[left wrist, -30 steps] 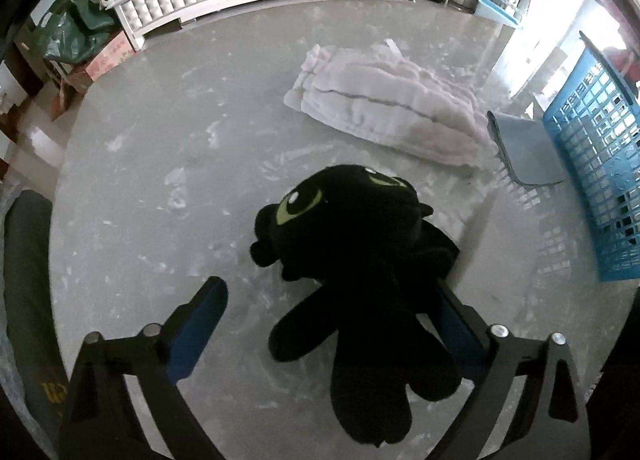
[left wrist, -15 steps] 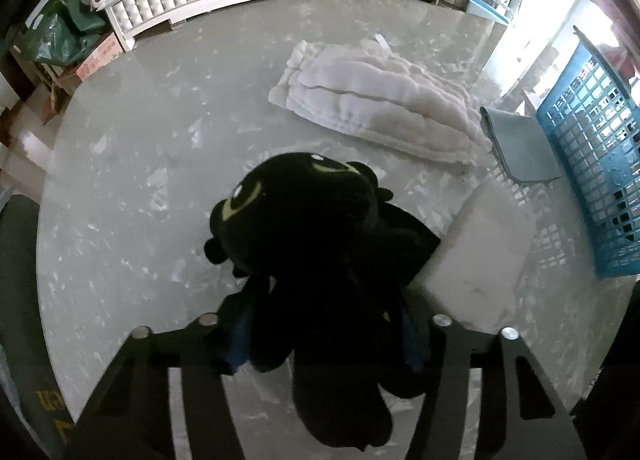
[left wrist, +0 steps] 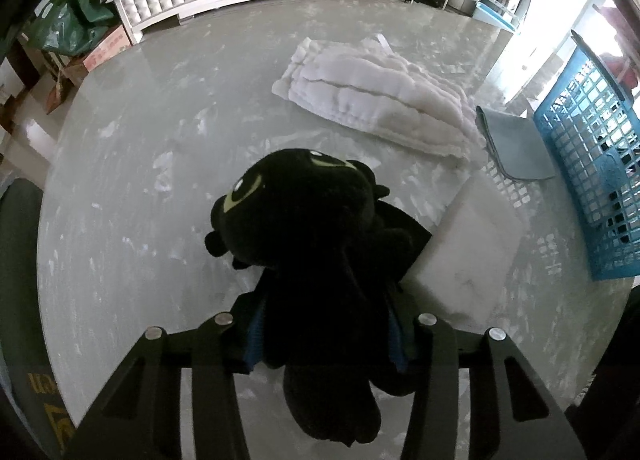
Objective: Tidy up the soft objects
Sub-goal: 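Open the right gripper to drop the ring into the basket, then carry the black plush toy with the left gripper over the basket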
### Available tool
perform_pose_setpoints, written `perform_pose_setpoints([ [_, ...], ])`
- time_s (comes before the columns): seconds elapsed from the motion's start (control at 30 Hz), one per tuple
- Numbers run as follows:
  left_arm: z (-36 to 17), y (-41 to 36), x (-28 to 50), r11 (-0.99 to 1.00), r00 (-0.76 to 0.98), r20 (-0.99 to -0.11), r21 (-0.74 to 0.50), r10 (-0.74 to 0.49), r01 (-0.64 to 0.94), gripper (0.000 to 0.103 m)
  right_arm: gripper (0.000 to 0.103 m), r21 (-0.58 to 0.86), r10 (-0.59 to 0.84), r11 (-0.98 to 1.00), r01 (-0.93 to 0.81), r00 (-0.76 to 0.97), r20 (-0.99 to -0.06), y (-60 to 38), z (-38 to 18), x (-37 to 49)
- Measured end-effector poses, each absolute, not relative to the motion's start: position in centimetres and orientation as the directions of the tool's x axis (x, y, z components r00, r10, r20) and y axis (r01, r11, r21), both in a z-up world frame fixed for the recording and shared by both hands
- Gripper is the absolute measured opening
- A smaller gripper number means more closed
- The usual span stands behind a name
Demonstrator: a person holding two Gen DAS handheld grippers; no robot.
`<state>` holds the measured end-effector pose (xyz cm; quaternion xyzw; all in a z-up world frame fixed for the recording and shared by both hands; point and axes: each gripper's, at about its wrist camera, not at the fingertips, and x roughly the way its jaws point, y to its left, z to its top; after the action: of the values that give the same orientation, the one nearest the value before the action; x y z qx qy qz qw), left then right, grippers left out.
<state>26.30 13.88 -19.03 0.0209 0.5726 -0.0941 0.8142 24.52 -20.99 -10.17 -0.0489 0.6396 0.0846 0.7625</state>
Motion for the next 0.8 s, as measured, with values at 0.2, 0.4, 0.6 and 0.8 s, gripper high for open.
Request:
perform_pose_setpoints([
  [0.2, -18.4, 13.3, 24.8, 0.98, 0.319, -0.938, -0.082, -0.138, 0.183, 0.044, 0.033, 0.026, 0.058, 0.981, -0.191, 0.164, -0.985, -20.6, -10.4, 24.8],
  [0.4, -18.5, 11.6, 22.9, 0.975, 0.298, -0.946, -0.065, -0.129, 0.213, 0.044, 0.07, 0.034, 0.065, 0.982, -0.185, 0.161, -0.985, -21.2, -10.2, 24.3],
  [0.6, -17.7, 10.1, 21.0, 0.974, 0.306, -0.943, -0.061, -0.128, 0.219, 0.044, 0.084, 0.059, 0.095, 0.981, -0.186, 0.191, -0.977, -21.7, -9.1, 22.9],
  [0.8, -14.7, 10.6, 19.9, 0.979, 0.346, -0.925, -0.1, -0.157, 0.176, 0.044, 0.102, 0.055, 0.104, 0.98, -0.193, 0.256, -0.961, -22.0, -7.0, 20.9],
])
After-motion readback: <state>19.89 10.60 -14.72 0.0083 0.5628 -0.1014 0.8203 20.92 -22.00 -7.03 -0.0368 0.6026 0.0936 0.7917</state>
